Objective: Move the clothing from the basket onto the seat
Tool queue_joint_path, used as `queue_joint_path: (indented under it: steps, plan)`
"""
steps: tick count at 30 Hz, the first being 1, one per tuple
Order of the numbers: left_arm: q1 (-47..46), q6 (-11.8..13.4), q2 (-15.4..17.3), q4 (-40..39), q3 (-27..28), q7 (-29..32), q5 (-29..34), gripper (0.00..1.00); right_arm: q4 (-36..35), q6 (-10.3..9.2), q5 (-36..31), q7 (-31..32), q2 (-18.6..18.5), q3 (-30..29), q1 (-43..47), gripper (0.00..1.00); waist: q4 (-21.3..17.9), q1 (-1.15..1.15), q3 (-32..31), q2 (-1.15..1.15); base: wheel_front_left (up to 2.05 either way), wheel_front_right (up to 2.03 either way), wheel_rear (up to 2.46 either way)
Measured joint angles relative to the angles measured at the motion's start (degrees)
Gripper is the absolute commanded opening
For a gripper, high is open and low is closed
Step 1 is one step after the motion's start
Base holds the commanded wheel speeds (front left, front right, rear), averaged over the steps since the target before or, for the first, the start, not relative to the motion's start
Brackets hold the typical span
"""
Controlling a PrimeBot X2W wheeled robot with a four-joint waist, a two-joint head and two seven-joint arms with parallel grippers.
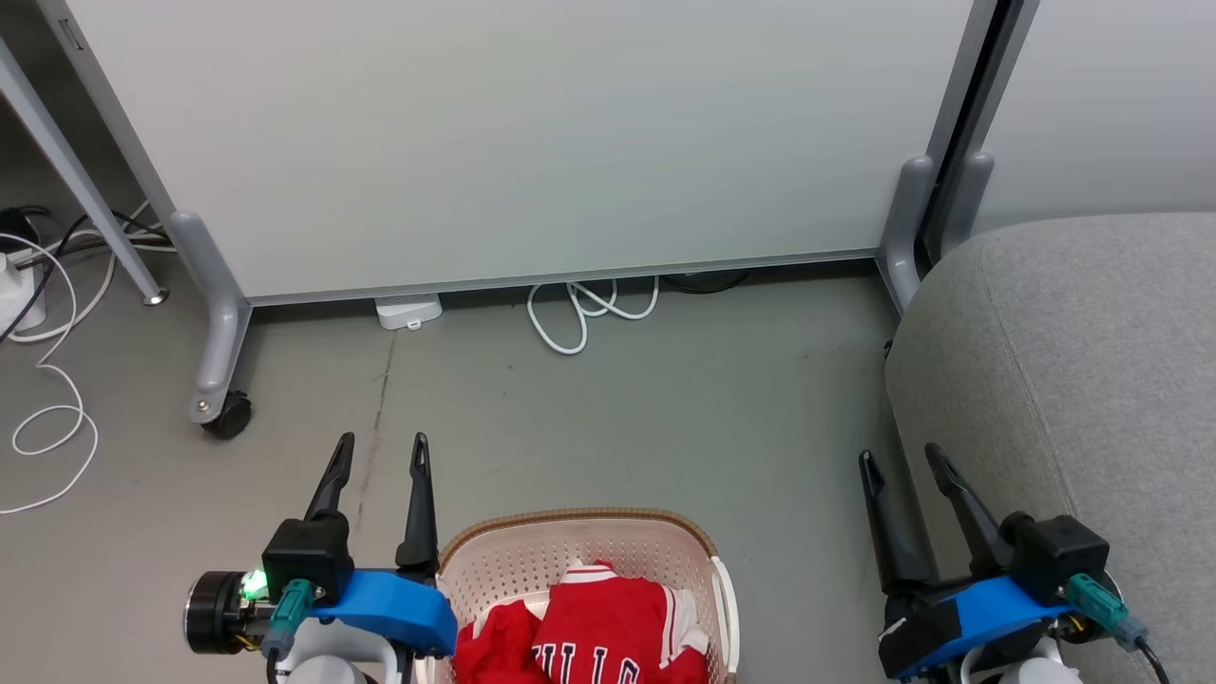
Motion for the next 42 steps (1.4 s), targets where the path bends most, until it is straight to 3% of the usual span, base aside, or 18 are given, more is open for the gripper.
queue_joint_path:
  steps: [15, 30, 42]
  plan:
    - [-0.11, -3.14, -1.07, 2.70, 0.60, -1.48, 3.79, 1.00, 1.04, 0.05, -5.97, -1.48, -0.04, 0.71, -0.50, 1.00, 0.26, 0.00, -0.17, 0.00, 0.00, 0.00, 0.00]
    - [-0.87, -4.21, -1.45, 4.12, 1.52, -1.48, 3.87, 1.00, 1.29, 0.05, -5.99, -1.48, -0.05, 0.97, -0.68, 1.00, 0.19, 0.00, -0.11, 0.00, 0.00, 0.00, 0.00]
    - [-11.32, -7.26, -0.07, 12.43, -0.10, -1.49, 5.20, 1.00, -0.60, 0.07, -6.68, -1.54, -0.08, 1.23, -4.49, 1.00, -2.25, 0.00, 5.26, 0.00, 0.00, 0.00, 0.00]
